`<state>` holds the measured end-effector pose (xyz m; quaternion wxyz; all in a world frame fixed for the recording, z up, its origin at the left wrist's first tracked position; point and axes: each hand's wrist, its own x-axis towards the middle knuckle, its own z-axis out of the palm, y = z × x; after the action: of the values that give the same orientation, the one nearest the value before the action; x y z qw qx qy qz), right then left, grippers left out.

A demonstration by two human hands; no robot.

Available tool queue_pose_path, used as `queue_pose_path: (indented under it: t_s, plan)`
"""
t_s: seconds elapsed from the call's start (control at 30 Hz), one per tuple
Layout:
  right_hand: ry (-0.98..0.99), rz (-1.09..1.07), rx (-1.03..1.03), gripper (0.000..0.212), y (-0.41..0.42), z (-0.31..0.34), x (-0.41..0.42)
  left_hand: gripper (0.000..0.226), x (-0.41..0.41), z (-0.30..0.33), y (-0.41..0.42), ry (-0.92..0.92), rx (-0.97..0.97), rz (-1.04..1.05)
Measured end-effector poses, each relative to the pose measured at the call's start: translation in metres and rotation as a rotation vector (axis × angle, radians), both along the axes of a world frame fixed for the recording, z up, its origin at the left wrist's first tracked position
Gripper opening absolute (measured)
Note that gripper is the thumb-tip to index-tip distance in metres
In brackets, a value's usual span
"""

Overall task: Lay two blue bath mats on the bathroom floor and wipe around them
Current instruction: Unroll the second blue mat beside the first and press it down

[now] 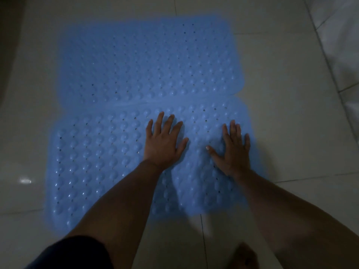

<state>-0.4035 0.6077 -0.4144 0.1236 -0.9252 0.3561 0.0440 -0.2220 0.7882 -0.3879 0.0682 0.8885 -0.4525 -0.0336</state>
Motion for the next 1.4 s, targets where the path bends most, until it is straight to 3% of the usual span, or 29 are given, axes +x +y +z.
queue_pose_path:
  t_s: [0.13, 0.2, 0.3, 0.4, 0.63, 0.87, 0.97, 1.07, 1.17, 1.3, 1.4]
  plan:
    - [0.097, -0.030, 0.209, 0.089, -0.017, 0.018, 0.005, 0.069, -0.024, 0.008, 0.004, 0.046, 0.064, 0.006]
    - [0.000, -0.088, 0.276, 0.082, -0.026, 0.033, 0.012, 0.073, -0.036, 0.011, 0.004, 0.099, 0.090, 0.034]
    - [-0.258, -0.070, 0.167, 0.055, -0.028, 0.049, 0.027, 0.078, -0.050, 0.005, 0.011, 0.176, 0.184, 0.046]
    - [-0.377, -0.007, 0.071, 0.035, -0.023, 0.054, 0.043, 0.083, -0.060, -0.012, 0.024, 0.175, 0.207, 0.034]
    - [-0.529, 0.119, -0.049, 0.022, -0.008, 0.028, 0.065, 0.086, -0.070, -0.027, 0.029, 0.144, 0.119, 0.048]
    - [-0.522, 0.208, -0.064, 0.019, 0.005, 0.019, 0.091, 0.094, -0.066, -0.026, 0.028, 0.212, 0.102, 0.057]
    - [-0.487, 0.224, -0.051, 0.017, 0.015, 0.024, 0.099, 0.108, -0.065, -0.021, 0.027, 0.269, 0.127, 0.056]
    - [-0.377, 0.244, 0.004, 0.019, 0.028, 0.048, 0.109, 0.119, -0.047, -0.005, 0.020, 0.516, 0.305, -0.006]
    - [-0.199, 0.257, 0.105, 0.021, 0.044, 0.084, 0.130, 0.109, -0.020, 0.027, 0.019, 0.687, 0.344, -0.043]
    - [-0.010, 0.208, 0.227, 0.018, 0.054, 0.118, 0.163, 0.062, 0.013, 0.060, 0.047, 0.332, 0.210, -0.050]
    - [0.104, 0.194, 0.243, 0.035, 0.060, 0.137, 0.177, 0.058, 0.041, 0.079, 0.067, 0.193, 0.258, 0.017]
